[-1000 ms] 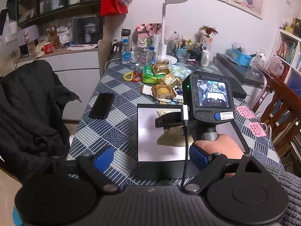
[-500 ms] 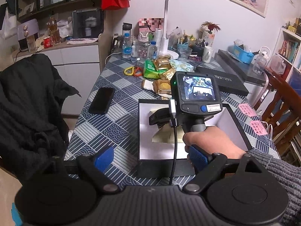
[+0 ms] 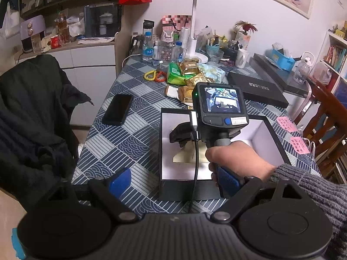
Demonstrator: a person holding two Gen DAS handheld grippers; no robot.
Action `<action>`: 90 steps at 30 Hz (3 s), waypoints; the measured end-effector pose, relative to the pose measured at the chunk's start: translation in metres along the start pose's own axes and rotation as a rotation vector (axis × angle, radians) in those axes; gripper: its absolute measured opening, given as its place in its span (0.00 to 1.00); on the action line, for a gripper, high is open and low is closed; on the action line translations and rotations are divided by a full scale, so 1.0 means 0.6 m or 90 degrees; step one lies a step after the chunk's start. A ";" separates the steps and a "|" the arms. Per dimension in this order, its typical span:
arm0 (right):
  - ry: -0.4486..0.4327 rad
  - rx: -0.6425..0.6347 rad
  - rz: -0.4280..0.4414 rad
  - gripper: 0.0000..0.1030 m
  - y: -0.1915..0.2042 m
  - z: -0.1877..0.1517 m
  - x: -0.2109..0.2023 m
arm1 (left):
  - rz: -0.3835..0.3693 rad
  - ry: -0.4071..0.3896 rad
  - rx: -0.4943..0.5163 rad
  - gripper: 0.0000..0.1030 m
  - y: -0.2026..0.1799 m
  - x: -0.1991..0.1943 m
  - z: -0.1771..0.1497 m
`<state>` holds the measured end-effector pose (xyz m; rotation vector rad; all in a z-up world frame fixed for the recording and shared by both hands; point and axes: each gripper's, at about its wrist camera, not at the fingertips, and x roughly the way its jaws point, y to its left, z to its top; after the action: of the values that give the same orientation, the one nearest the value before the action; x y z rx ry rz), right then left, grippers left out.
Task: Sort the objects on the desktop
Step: 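Lower the held beige packet into the black box with the right tool, then open the right tool to release the beige packet inside the box, then raise the right tool out of the box while the left tool moves toward the gold packets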
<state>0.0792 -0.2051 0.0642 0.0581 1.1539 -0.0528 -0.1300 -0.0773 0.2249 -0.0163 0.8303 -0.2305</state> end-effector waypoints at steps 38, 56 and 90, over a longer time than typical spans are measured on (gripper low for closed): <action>0.022 0.072 0.062 0.70 -0.017 0.013 -0.007 | 0.000 0.005 0.016 1.00 -0.010 -0.002 -0.007; -0.111 0.130 0.037 0.76 -0.147 -0.043 -0.148 | -0.008 -0.008 0.031 1.00 -0.016 -0.007 0.004; -0.179 0.054 0.116 0.83 -0.240 -0.127 -0.241 | -0.016 0.089 0.048 1.00 -0.160 0.320 0.352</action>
<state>-0.0592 -0.3415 0.1627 0.2231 0.8607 0.0505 0.1309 -0.2273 0.2380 0.0605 0.9597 -0.2895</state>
